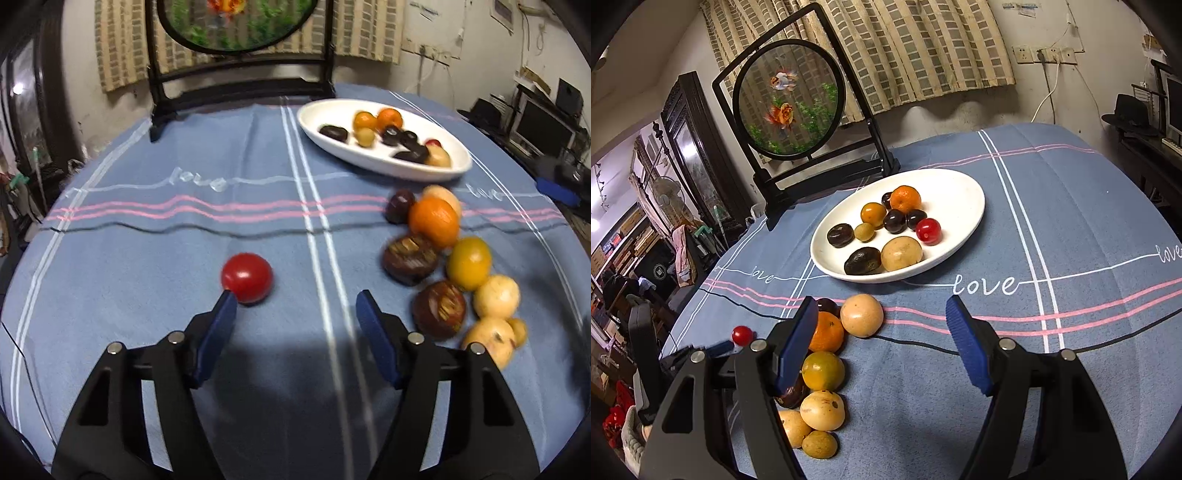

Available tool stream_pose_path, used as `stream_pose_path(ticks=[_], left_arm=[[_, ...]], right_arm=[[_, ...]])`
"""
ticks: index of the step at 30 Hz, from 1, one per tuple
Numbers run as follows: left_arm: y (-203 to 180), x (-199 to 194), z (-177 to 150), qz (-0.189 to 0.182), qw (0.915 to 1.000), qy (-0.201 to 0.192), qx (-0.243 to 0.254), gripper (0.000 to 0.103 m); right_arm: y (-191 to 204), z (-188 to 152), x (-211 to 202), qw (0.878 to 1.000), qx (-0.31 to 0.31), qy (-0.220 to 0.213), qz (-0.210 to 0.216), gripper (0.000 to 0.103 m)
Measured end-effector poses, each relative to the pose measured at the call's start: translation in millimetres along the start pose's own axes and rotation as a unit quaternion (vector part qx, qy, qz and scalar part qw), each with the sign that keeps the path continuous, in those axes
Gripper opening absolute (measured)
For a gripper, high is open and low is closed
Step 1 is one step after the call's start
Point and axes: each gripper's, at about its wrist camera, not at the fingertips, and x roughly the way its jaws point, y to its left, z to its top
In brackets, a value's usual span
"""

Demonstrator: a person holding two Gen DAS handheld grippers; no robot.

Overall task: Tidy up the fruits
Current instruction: 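Move the left tool to a red tomato and close around it, then lift the red tomato with the left tool while the right tool grasps a greenish-yellow citrus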

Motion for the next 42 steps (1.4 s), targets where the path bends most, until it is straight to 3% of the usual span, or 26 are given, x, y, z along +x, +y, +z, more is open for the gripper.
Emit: stream_pose_path(ticks=[4,6,13,17,26,42], left_arm=[[8.4,7.4,5.9,0.0,1.0,0.003,-0.008,0.055],[17.2,11.8,8.9,-0.01,0.9996,0.009,-0.026,0.037],[23.1,19.9,25.5,-0.002,0.9994,-0.01,-0.033,0.037],[17.8,37.6,35.6,-0.006,0.9996,0.009,-0.025,0.037],[23.0,52.4,56.8,-0.008,0.9993,0.009,-0.036,0.037],[19.8,48.6,48.2,-0.005,0.9997,0.007,-0.021,0.031]], right_arm=[[2.9,-1.2,0.0,1.0,-0.007,0.002,0.001,0.072],[3.4,-1.0,0.1,1.0,-0.008,0.001,0.0,0.072],[5.7,-2.2,3.0,1.0,-0.013,0.007,0.001,0.072],[6.1,-3.3,6.0,1.0,-0.016,0.012,-0.003,0.072],[8.1,-6.7,14.7,0.999,-0.027,0.029,-0.011,0.072],[13.9,-12.7,25.5,0.998,-0.046,0.049,-0.014,0.072]])
